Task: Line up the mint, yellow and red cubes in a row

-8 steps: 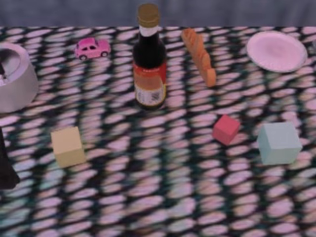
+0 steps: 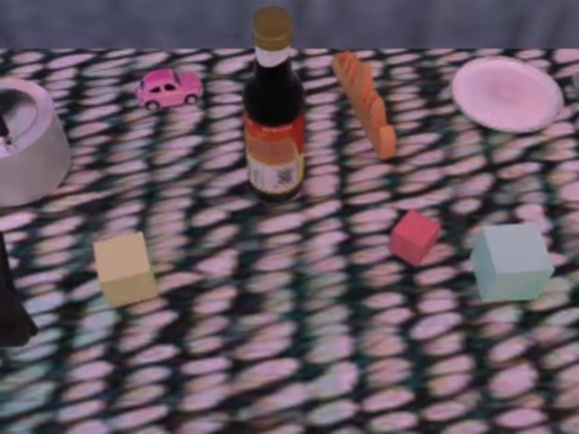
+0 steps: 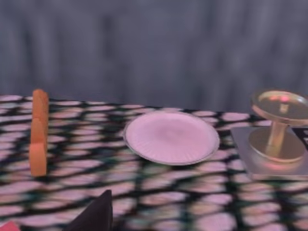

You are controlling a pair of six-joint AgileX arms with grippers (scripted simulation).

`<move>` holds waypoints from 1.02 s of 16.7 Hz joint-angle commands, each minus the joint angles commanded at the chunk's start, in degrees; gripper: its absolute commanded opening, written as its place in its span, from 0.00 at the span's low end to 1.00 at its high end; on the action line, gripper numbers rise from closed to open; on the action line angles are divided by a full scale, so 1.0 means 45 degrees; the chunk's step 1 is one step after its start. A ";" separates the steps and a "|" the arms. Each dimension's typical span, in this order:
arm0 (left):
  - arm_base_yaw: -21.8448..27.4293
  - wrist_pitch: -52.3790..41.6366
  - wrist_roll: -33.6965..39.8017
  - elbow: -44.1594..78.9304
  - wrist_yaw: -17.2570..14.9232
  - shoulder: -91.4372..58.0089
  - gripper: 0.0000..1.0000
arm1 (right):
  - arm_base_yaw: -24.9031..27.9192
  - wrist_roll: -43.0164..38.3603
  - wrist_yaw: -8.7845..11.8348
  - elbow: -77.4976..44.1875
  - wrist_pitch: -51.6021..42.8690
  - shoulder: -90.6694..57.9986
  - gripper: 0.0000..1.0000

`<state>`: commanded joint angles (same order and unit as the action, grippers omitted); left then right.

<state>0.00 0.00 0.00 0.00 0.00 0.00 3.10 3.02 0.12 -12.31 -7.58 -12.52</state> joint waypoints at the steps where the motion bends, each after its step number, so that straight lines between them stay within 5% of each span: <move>1: 0.0000 0.0000 0.0000 0.0000 0.0000 0.0000 1.00 | 0.0193 0.0203 -0.0007 -0.0865 -0.0520 -0.0935 1.00; 17: 0.0000 0.0000 0.0000 0.0000 0.0000 0.0000 1.00 | 0.4030 0.4194 -0.0025 -1.7280 -1.1129 -2.2002 1.00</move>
<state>0.00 0.00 0.00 0.00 0.00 0.00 21.24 21.89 0.01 -90.07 -57.66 -111.53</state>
